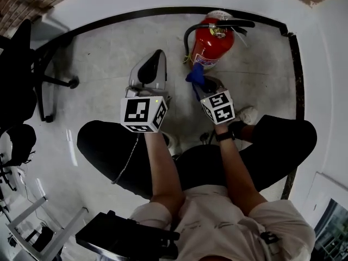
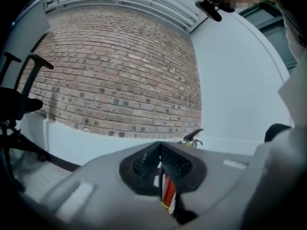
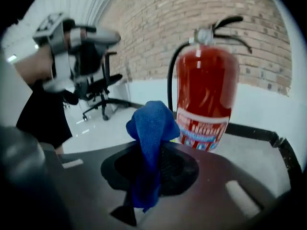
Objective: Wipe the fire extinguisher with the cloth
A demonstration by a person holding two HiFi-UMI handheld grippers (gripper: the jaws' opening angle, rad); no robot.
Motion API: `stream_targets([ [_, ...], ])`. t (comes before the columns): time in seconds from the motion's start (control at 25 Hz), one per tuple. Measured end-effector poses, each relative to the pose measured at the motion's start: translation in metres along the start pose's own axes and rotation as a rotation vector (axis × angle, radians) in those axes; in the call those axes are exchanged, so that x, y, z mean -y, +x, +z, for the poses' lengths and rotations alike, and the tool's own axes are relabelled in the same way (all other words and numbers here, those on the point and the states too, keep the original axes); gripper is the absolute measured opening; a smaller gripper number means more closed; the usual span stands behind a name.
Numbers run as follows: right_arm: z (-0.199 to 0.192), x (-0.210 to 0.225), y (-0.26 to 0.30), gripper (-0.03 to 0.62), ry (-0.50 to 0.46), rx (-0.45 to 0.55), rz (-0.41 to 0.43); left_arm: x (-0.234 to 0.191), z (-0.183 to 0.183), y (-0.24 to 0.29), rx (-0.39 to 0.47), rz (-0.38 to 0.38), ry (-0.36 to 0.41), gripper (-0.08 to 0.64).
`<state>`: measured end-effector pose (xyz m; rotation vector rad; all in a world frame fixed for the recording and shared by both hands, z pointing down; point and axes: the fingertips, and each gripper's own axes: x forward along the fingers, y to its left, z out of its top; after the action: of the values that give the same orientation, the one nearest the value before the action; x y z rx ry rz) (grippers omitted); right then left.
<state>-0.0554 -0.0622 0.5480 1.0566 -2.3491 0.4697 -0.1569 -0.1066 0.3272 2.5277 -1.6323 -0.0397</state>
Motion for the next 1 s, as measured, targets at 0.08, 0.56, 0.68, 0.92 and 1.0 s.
stream_targets([
  [0.08, 0.049, 0.004, -0.038, 0.075, -0.047, 0.125, -0.017, 0.007, 0.008, 0.0, 0.018, -0.01, 0.001, 0.002],
  [0.56, 0.158, 0.064, -0.075, 0.069, -0.455, 0.25, -0.259, 0.049, 0.013, 0.005, 0.054, -0.074, 0.026, 0.002],
  [0.68, 0.15, 0.054, -0.075, 0.067, -0.492, 0.232, -0.266, 0.046, 0.006, 0.009, 0.038, -0.072, 0.019, 0.002],
  [0.92, 0.053, 0.042, 0.0, 0.066, -0.501, -0.006, -0.153, 0.037, -0.011, 0.012, 0.003, -0.058, 0.005, 0.003],
  [1.0, 0.004, 0.048, 0.037, 0.064, -0.503, -0.067, -0.135, 0.033, -0.014, 0.014, -0.002, -0.047, -0.005, 0.002],
])
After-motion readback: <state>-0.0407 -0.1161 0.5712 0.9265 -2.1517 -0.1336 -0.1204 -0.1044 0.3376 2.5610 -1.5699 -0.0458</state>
